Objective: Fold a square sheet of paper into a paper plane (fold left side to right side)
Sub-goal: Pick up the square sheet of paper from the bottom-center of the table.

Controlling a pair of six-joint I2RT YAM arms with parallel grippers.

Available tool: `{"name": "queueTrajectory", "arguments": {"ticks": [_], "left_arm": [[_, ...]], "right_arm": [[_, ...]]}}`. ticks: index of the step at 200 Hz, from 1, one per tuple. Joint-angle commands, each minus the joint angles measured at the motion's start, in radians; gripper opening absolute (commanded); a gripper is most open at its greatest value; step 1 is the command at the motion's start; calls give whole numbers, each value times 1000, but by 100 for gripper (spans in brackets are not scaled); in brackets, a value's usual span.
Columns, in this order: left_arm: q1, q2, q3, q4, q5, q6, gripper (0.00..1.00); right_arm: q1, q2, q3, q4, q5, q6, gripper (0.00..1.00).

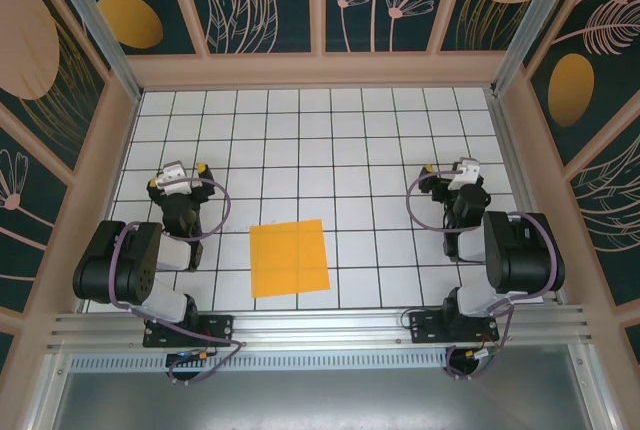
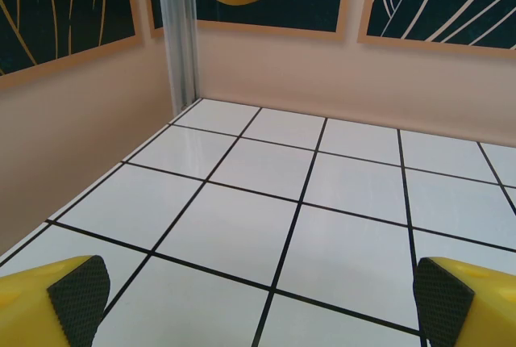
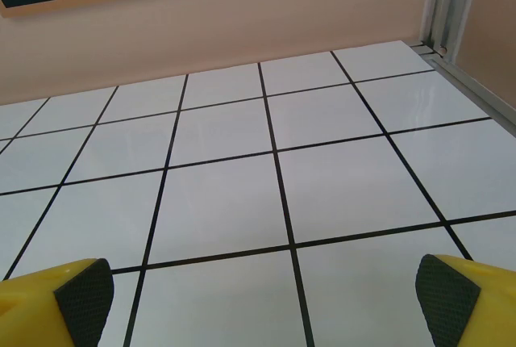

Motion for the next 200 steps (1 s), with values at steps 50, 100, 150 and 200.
{"name": "queueTrajectory", "arguments": {"ticks": [50,100,150,200], "left_arm": [[6,1,16,14,3,-8,99],[6,-96,42,-115,25,4,99],[6,-454,279,-846,-177,-253,99],[6,-692,262,-1105,-11,-486,98]], "right_arm": [[-7,4,15,31,-28,-12,99],[-10,-45,49,-66,2,5,99],[19,-346,163,-498,-7,93,99],[286,-535,246,-834,31,209,99]]}}
